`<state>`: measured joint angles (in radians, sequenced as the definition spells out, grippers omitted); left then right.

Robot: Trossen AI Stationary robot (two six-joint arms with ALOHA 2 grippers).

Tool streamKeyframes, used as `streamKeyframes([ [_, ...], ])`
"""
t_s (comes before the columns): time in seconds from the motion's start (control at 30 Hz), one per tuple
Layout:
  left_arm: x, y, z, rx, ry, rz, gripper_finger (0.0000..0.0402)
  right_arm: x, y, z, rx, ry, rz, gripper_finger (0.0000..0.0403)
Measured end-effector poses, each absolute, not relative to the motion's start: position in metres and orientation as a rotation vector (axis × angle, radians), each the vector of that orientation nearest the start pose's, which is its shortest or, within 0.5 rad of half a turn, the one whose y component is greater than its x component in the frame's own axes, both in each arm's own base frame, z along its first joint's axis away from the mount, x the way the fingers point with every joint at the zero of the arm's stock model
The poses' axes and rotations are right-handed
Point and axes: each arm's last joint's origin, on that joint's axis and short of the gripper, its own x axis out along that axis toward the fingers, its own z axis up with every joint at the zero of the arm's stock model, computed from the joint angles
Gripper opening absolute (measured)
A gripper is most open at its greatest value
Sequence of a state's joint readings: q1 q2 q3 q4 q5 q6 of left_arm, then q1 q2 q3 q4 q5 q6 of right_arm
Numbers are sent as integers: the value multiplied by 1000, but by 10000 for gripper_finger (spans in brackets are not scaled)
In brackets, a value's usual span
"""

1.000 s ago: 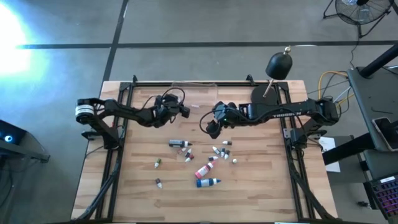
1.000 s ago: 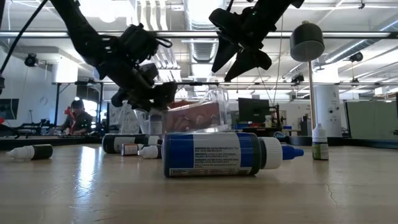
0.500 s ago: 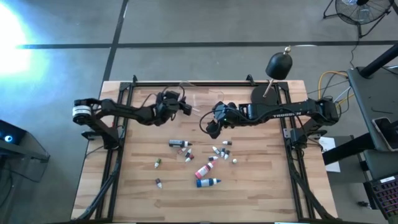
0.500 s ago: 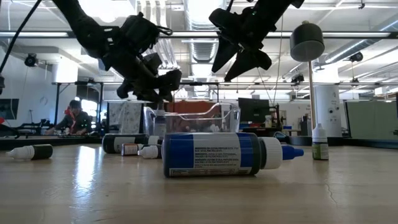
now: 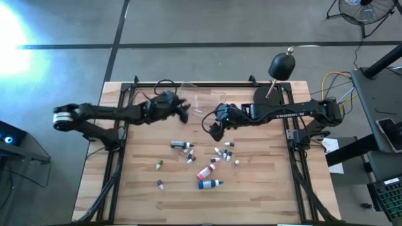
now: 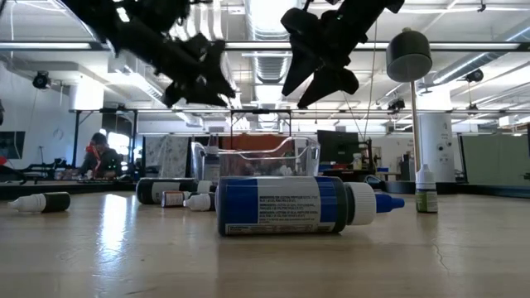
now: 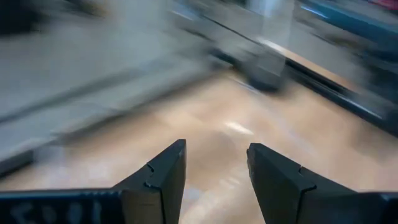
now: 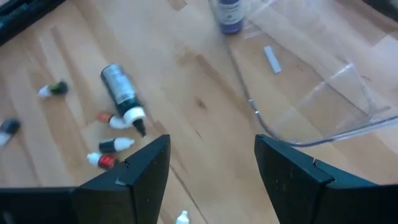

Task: Pick & Place food coloring
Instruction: Put the large blue food coloring bottle into the transparent bin

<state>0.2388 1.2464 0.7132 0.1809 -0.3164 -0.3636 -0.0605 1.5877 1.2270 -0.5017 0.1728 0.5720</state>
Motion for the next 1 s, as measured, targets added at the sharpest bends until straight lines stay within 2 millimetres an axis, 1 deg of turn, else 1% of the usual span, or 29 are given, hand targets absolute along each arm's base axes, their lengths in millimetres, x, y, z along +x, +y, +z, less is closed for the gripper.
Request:
streamKeyframes([
  [0.1, 245, 49, 253, -323, 383, 321, 147, 336, -23, 265, 461, 801, -374, 226],
  [0.13, 241, 42, 252, -309, 441, 261, 147, 336, -23, 264, 445, 815, -341, 226],
  [0.2, 232, 28, 247, -265, 557, 200, 147, 336, -21, 262, 407, 854, -265, 226],
  [0.27, 223, 16, 237, -214, 678, 176, 147, 339, -19, 257, 356, 886, -192, 226],
  [0.37, 215, -1, 226, -183, 761, 151, 147, 344, -17, 244, 274, 939, -133, 225],
  [0.47, 211, -15, 216, -199, 791, 135, 147, 343, -15, 235, 198, 1008, -106, 221],
  [0.57, 207, -28, 209, -222, 813, 137, 147, 337, -14, 227, 149, 1103, -108, 214],
  [0.67, 200, -37, 202, -241, 851, 161, 147, 333, -8, 221, 115, 1175, -89, 206],
  [0.73, 196, -42, 197, -249, 867, 174, 147, 331, 2, 220, 94, 1203, -57, 202],
  [0.8, 191, -46, 190, -257, 887, 175, 147, 330, 16, 220, 78, 1211, -2, 198],
  [1.0, 182, -51, 178, -263, 922, 167, 147, 325, 74, 217, 1, 1209, 145, 194],
])
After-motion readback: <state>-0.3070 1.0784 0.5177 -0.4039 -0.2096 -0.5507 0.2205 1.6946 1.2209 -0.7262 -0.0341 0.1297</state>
